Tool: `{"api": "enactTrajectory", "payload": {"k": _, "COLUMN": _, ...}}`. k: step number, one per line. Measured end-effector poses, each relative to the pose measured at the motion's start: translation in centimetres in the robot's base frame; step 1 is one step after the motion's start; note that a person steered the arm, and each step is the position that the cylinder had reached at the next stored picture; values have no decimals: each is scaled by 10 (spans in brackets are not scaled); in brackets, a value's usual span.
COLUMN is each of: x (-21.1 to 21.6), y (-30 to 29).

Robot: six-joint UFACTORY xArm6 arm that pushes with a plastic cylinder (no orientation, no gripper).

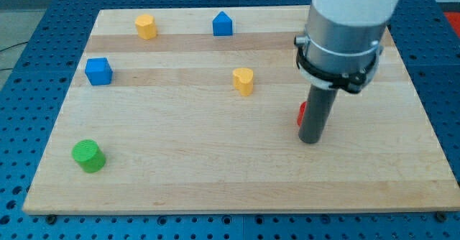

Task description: Move the yellow heart below the red circle

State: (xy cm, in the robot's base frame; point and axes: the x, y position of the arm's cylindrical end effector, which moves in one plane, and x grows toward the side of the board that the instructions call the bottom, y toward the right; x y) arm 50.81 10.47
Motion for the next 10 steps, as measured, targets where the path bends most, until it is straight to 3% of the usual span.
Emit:
{"api": "enactTrajectory", "payload": {"k": 1, "x": -5, "y": -24}}
{"api": "enactTrajectory", "payload": {"k": 3, "x": -46, "y": 38}}
{"api": "enactTrajectory", "payload": {"k": 4, "x": -74, "y": 39}}
{"api": "enactTrajectory", "payload": {"k": 5, "x": -30, "y": -23}}
{"api": "enactTrajectory", "payload": {"k": 6, "x": -40, "y": -138}}
{"api": "enactTrajectory", "payload": {"k": 7, "x": -101, "y": -148}}
{"api": "enactTrajectory", "payload": {"k": 8, "x": -118, "y": -97}}
{"api": "enactTrajectory", "payload": {"k": 9, "x": -68, "y": -18}}
{"api": "enactTrajectory", "payload": {"k": 10, "x": -68, "y": -66}}
